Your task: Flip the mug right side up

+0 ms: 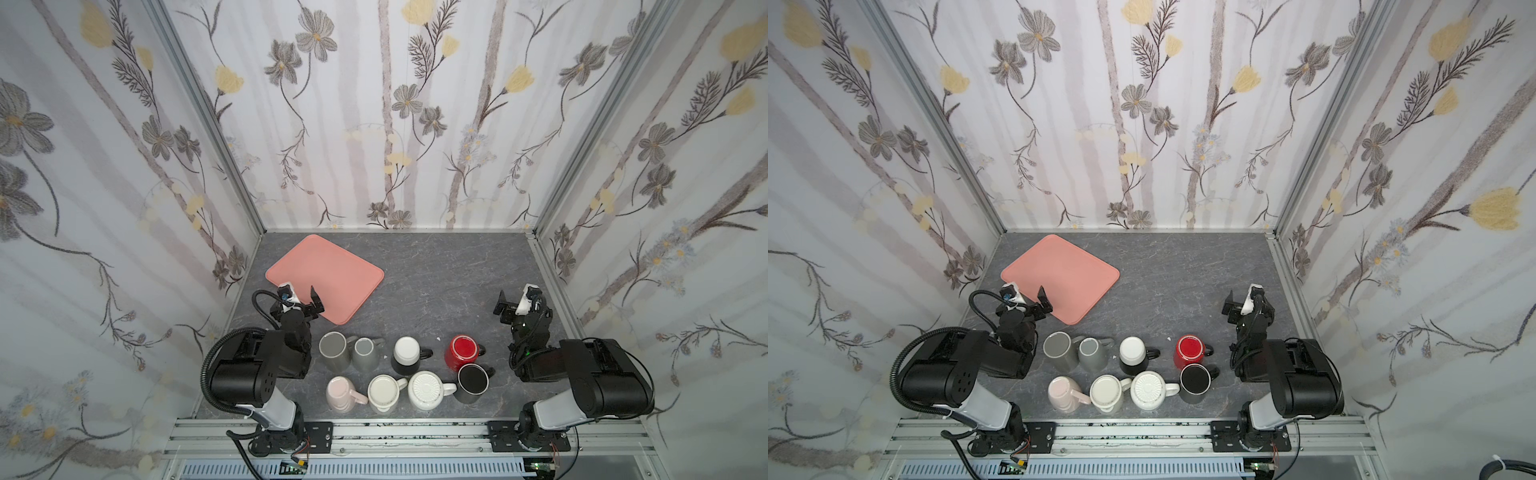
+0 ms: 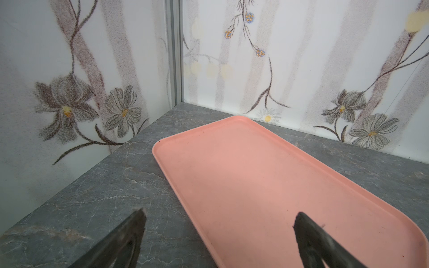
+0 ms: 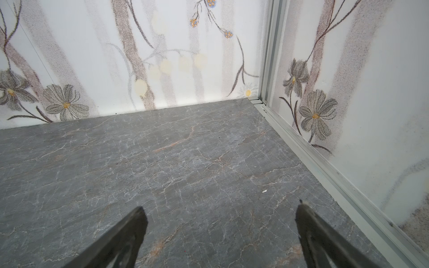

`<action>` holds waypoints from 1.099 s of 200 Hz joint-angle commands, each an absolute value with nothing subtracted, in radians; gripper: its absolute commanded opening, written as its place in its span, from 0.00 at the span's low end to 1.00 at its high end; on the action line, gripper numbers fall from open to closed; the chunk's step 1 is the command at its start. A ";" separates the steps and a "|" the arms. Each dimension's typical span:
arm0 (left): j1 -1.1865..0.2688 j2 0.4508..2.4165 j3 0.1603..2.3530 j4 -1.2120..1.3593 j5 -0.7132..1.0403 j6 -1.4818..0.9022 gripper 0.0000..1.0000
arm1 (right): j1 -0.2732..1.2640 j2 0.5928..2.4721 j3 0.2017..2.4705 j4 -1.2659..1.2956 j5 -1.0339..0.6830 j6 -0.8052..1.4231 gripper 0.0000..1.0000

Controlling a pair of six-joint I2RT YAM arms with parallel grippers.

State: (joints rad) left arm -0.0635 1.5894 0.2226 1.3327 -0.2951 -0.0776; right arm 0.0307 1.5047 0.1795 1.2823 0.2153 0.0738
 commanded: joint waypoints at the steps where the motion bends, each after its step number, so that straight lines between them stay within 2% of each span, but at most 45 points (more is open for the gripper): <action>1: -0.063 1.591 0.225 1.375 -0.303 -0.074 1.00 | 0.031 1.506 0.184 1.339 0.216 0.064 1.00; 180: -0.061 1.588 0.224 1.377 -0.299 -0.076 1.00 | 0.021 1.500 0.189 1.327 0.201 0.081 1.00; 195: -0.063 1.561 0.224 1.347 -0.346 -0.097 1.00 | 0.013 1.468 0.216 1.260 0.196 0.087 0.99; 220: -0.061 1.547 0.181 1.420 -0.329 -0.088 1.00 | 0.012 1.397 0.348 0.947 0.238 0.105 1.00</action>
